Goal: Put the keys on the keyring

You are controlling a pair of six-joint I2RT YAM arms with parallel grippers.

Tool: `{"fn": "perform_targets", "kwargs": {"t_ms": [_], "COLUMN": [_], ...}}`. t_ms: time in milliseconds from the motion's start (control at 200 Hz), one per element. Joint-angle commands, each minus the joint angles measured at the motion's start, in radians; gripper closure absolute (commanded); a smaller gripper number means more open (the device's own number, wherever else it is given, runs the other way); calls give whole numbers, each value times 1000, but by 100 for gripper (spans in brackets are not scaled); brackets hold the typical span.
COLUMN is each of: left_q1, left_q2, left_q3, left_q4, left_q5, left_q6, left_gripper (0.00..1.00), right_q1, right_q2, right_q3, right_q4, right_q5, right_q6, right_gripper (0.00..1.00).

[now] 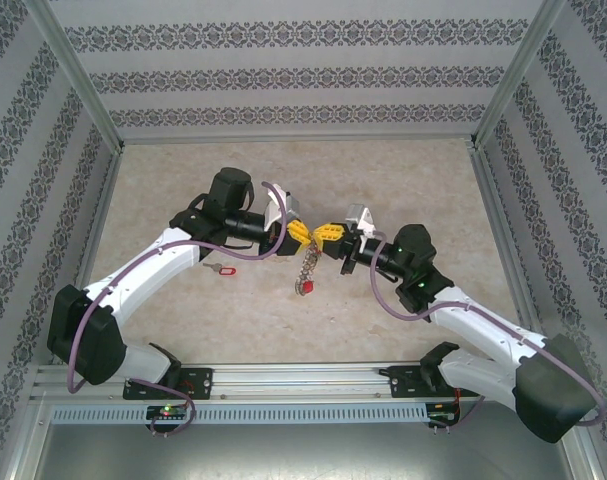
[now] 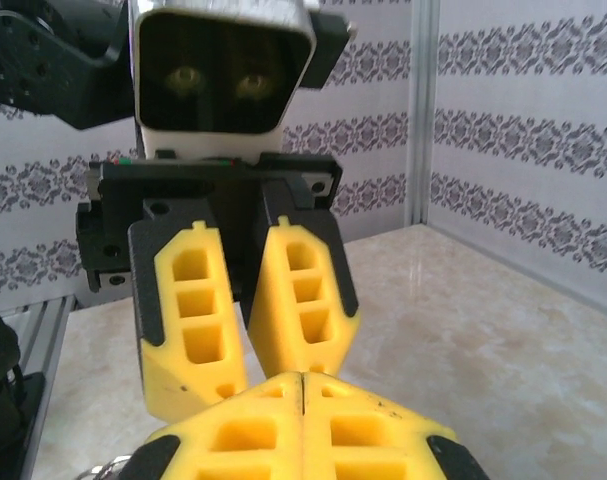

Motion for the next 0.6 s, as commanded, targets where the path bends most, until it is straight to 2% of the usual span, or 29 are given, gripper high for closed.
{"fn": "perform_targets", "kwargs": {"t_ms": [0, 355, 450, 595], "left_q1": [12, 16, 36, 86], "left_q2": [7, 8, -17, -58], "left_q3": [-7, 6, -3, -17], "left_q4": [-6, 48, 39, 73], "left_q5": [59, 26, 29, 69], "left_q6": [-16, -56, -51, -119], "left_gripper": [76, 75, 74, 73], "right_q1": [-10, 4, 4, 4], "right_q2": [-30, -11, -13, -17], "right_q3": [12, 32, 31, 28], "right_q4": [134, 138, 138, 137], "right_q5": [-17, -47, -47, -51], "right_q6": [20, 6, 5, -4], "right_gripper": [100, 100, 100, 100]}}
